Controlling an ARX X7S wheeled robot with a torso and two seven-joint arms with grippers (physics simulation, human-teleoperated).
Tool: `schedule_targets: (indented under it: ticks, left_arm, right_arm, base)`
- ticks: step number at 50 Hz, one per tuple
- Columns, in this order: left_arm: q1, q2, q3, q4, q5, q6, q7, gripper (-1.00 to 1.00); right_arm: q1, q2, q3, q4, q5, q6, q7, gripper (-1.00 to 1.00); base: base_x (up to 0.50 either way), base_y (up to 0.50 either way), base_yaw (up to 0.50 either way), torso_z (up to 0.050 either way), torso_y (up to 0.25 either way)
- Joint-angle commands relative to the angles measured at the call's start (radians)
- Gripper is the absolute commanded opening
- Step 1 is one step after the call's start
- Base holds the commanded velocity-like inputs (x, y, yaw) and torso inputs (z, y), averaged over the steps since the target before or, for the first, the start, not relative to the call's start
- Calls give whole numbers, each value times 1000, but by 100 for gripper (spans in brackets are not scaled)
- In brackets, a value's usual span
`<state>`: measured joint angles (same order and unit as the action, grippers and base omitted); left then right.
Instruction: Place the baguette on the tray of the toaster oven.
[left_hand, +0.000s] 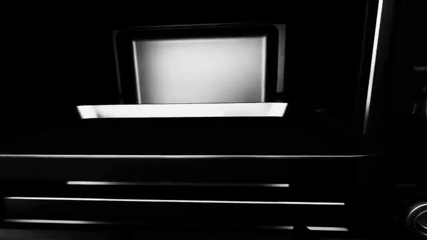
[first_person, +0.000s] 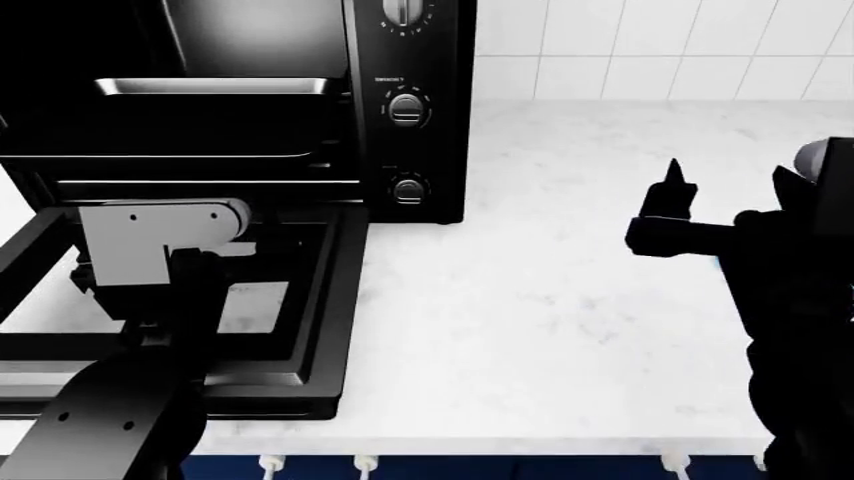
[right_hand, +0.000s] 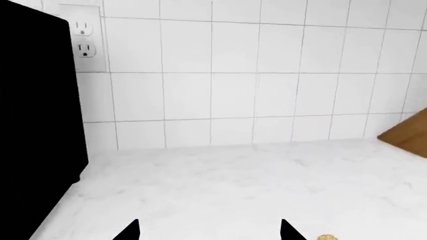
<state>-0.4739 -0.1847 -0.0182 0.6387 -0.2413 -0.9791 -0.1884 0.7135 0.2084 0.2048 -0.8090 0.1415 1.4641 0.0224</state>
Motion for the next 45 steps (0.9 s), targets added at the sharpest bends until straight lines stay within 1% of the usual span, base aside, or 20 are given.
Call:
schedule_targets:
  ticks: [1, 3, 4, 8, 14, 22, 26, 31, 42, 45]
  left_arm:
    - [8, 13, -26, -9, -2, -14, 33, 100]
    - [8, 11, -26, -15, -2, -9, 33, 100]
    - [6, 11, -27, -15, -3, -11, 32, 100]
    - [7, 10, -26, -18, -5, -11, 29, 100]
    - [0, 9, -30, -26, -11, -10, 27, 100]
    - [5, 5, -20, -32, -10, 1, 22, 100]
    - [6, 4, -16, -33, -11, 5, 19, 100]
    - [12, 1, -12, -41, -11, 17, 19, 100]
    - [13, -3, -8, -44, -16, 20, 13, 100]
    - [18, -5, -6, -46, -16, 25, 12, 100]
  right_arm:
    - [110, 27, 138, 69, -10, 86, -49, 100]
    - [128, 43, 135, 83, -9, 94, -46, 100]
    - [130, 62, 112, 92, -10, 101, -37, 100]
    - [150, 70, 136, 134, -8, 95, -35, 100]
    - [174, 110, 118, 207, -22, 77, -14, 100]
    - [191, 130, 156, 291, -24, 75, -16, 100]
    - [218, 155, 125, 347, -29, 72, -9, 100]
    - [227, 162, 132, 392, -36, 60, -1, 100]
    - [240, 174, 123, 449, -31, 97, 6, 100]
    - [244, 182, 130, 478, -1, 106, 39, 100]
  base:
    - [0, 0, 0, 0, 0]
    - [0, 0, 0, 0, 0]
    - [0, 0, 0, 0, 0]
    - [0, 0, 0, 0, 0]
    - [0, 0, 0, 0, 0]
    - [0, 0, 0, 0, 0]
    - [0, 0, 0, -4, 0]
    - [0, 0, 0, 0, 0]
    - [0, 0, 0, -1, 0]
    - [0, 0, 0, 0, 0]
